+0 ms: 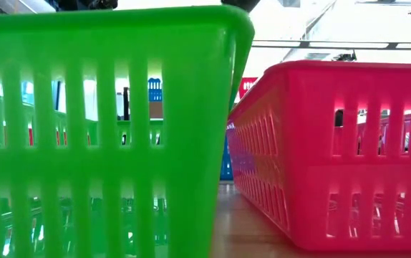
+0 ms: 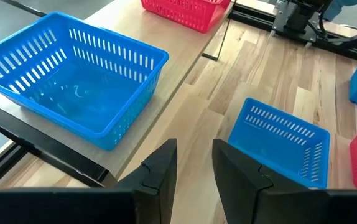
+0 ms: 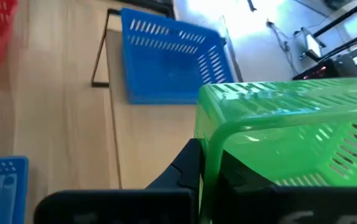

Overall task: Stack baskets on shelf by color
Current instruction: Put the top right green bin on the shelf

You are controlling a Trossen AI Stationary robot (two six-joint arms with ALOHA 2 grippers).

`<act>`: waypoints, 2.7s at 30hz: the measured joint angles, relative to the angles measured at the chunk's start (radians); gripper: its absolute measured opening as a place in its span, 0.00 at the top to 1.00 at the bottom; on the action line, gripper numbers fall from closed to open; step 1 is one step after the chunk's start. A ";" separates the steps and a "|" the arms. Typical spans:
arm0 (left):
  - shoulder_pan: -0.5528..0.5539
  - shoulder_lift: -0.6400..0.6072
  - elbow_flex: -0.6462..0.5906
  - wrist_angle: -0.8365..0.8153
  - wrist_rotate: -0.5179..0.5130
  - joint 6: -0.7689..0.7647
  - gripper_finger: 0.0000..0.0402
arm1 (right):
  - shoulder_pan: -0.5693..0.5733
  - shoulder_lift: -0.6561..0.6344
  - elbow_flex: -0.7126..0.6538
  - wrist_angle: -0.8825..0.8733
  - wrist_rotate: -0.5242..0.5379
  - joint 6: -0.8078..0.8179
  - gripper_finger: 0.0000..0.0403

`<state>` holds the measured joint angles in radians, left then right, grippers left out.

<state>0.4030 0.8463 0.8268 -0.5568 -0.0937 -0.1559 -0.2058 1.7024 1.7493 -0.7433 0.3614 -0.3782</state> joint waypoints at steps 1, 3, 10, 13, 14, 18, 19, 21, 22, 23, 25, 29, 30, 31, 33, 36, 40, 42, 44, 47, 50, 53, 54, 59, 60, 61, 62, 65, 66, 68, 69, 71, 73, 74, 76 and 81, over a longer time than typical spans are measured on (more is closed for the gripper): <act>0.000 0.000 0.000 0.000 0.000 0.000 0.77 | -0.001 0.009 0.000 0.000 -0.001 0.003 1.00; 0.000 0.000 0.000 0.000 0.000 0.000 0.77 | -0.003 0.026 0.000 0.000 -0.025 0.008 1.00; 0.000 0.000 0.000 0.000 0.000 0.002 0.77 | -0.001 0.061 0.000 0.007 -0.068 0.033 1.00; 0.000 0.000 0.000 0.000 0.000 0.002 0.77 | -0.001 0.073 0.000 -0.003 -0.088 0.041 1.00; 0.000 0.000 0.000 0.000 0.000 0.002 0.77 | -0.001 0.078 0.000 -0.002 -0.086 0.041 1.00; 0.000 0.000 0.000 -0.001 0.000 0.001 0.77 | -0.003 0.096 0.000 -0.031 -0.081 0.058 1.00; 0.000 0.000 0.000 -0.001 0.000 0.001 0.77 | -0.004 0.100 0.000 -0.042 -0.070 0.058 1.00; 0.000 0.000 0.000 -0.001 0.000 0.002 0.77 | -0.004 0.101 -0.001 -0.059 -0.058 0.064 1.00; 0.000 0.000 0.000 -0.001 0.000 0.002 0.77 | -0.004 0.100 -0.001 -0.060 -0.054 0.068 1.00; 0.000 0.000 0.000 -0.001 0.000 0.001 0.77 | -0.004 0.099 -0.001 -0.062 -0.054 0.076 1.00; 0.000 0.000 0.000 -0.001 0.000 0.001 0.77 | -0.004 0.099 -0.001 -0.084 -0.043 0.092 1.00; 0.000 0.000 0.000 -0.001 0.000 0.002 0.77 | -0.004 0.099 -0.001 -0.089 -0.036 0.082 1.00; 0.000 0.000 0.000 -0.001 0.000 0.002 0.77 | -0.004 0.099 -0.001 -0.075 -0.037 0.080 1.00; 0.000 0.000 0.000 -0.002 0.000 0.002 0.77 | -0.004 0.099 -0.001 -0.059 -0.039 0.070 1.00; 0.000 0.000 0.000 -0.002 0.000 0.002 0.77 | -0.004 0.098 -0.001 -0.032 -0.047 0.043 1.00; 0.000 0.000 0.000 -0.002 0.000 0.000 0.77 | -0.009 0.098 -0.001 0.008 -0.093 0.003 1.00; 0.000 0.000 0.000 -0.002 0.000 -0.008 0.77 | -0.018 0.101 0.031 -0.009 -0.111 0.040 1.00; 0.000 0.000 0.000 -0.003 0.001 -0.017 0.77 | -0.019 0.101 0.048 -0.028 -0.104 0.056 1.00; 0.000 0.000 0.000 -0.003 0.001 -0.017 0.77 | -0.018 0.102 0.061 -0.044 -0.108 0.059 1.00; 0.000 0.000 0.000 -0.003 0.001 -0.019 0.77 | -0.015 0.102 0.073 -0.062 -0.131 0.067 1.00; 0.000 0.000 0.000 -0.003 0.001 -0.024 0.77 | -0.016 0.103 0.073 -0.081 -0.134 0.082 1.00; 0.000 0.000 0.000 -0.003 0.001 -0.025 0.77 | -0.021 0.103 0.074 -0.088 -0.128 0.083 1.00; 0.000 0.000 0.000 -0.003 0.001 -0.025 0.77 | -0.021 0.104 0.082 -0.099 -0.127 0.083 1.00; 0.000 0.000 0.000 -0.003 0.000 -0.028 0.77 | -0.028 0.126 0.174 -0.170 -0.129 0.091 1.00; 0.000 0.000 0.000 -0.003 0.000 -0.029 0.77 | -0.030 0.137 0.203 -0.185 -0.129 0.095 1.00; 0.000 0.000 0.000 -0.003 0.001 -0.030 0.77 | -0.035 0.149 0.232 -0.202 -0.129 0.103 1.00; 0.000 0.000 0.000 -0.003 0.001 -0.033 0.77 | -0.038 0.165 0.265 -0.228 -0.129 0.115 1.00; 0.000 0.001 0.000 -0.004 0.000 -0.035 0.77 | -0.051 0.229 0.370 -0.336 -0.128 0.148 1.00; 0.000 0.001 0.000 -0.004 0.001 -0.035 0.77 | -0.053 0.254 0.402 -0.381 -0.127 0.153 1.00; 0.000 0.001 0.000 -0.008 0.001 -0.035 0.77 | -0.056 0.303 0.458 -0.450 -0.128 0.163 1.00; 0.000 0.001 0.000 -0.008 0.001 -0.034 0.77 | -0.054 0.326 0.488 -0.476 -0.129 0.170 1.00; 0.000 0.001 0.000 -0.009 0.001 -0.034 0.77 | -0.049 0.360 0.539 -0.512 -0.129 0.179 1.00; 0.000 0.001 0.000 -0.014 0.001 -0.034 0.77 | -0.044 0.391 0.582 -0.553 -0.130 0.179 1.00; 0.000 0.001 0.000 -0.016 0.001 -0.035 0.77 | -0.042 0.405 0.597 -0.568 -0.130 0.175 1.00; 0.000 0.001 0.000 -0.022 0.001 -0.034 0.77 | -0.039 0.427 0.607 -0.582 -0.130 0.158 1.00; 0.000 0.001 0.000 -0.025 0.001 -0.034 0.77 | -0.035 0.426 0.566 -0.589 -0.133 0.115 1.00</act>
<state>0.4034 0.8471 0.8268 -0.5816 -0.0929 -0.1895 -0.2413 2.1284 2.3157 -1.3323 0.2280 -0.2634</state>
